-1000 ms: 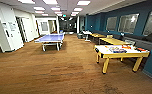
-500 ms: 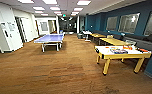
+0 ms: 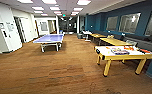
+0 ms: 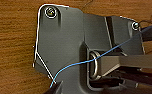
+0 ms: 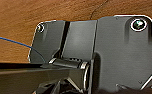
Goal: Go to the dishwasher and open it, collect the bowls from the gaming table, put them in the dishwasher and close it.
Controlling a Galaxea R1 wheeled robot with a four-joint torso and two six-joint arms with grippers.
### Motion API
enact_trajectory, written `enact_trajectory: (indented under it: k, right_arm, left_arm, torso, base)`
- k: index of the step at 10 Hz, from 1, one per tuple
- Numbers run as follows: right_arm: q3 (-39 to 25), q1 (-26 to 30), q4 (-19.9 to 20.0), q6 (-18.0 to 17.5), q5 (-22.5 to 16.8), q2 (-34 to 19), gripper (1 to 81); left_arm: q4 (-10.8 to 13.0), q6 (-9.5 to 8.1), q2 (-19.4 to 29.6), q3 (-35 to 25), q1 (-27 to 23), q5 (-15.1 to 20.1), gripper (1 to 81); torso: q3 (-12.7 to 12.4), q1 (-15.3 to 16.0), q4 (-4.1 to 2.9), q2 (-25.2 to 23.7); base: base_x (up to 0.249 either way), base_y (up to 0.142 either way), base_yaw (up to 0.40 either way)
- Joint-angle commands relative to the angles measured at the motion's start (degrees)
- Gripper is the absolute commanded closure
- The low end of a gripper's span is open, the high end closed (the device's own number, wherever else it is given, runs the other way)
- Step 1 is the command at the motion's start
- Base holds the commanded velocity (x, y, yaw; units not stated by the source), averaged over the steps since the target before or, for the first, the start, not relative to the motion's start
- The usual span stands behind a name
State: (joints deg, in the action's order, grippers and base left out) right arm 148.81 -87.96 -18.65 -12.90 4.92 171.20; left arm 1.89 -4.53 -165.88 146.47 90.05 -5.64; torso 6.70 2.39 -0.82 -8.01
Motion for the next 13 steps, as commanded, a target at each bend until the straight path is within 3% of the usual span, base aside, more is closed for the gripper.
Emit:
enact_trajectory:
  k: [1,13]
  right_arm:
    - [-0.29,2.74,-0.42,0.07,-2.29,0.04,1.0]
    - [0.77,2.56,-0.16,0.07,-2.29,-0.05,1.0]
  left_arm:
    - [-0.66,0.05,0.63,0.05,-2.2,3.1,1.0]
    - [-0.75,0.14,-0.25,1.1,-1.77,2.92,1.0]
  torso:
    - [0.0,0.0,0.0,0.0]
    - [0.0,0.0,0.0,0.0]
  base:
    - [0.132,0.0,0.0]
    - [0.133,0.0,0.0]
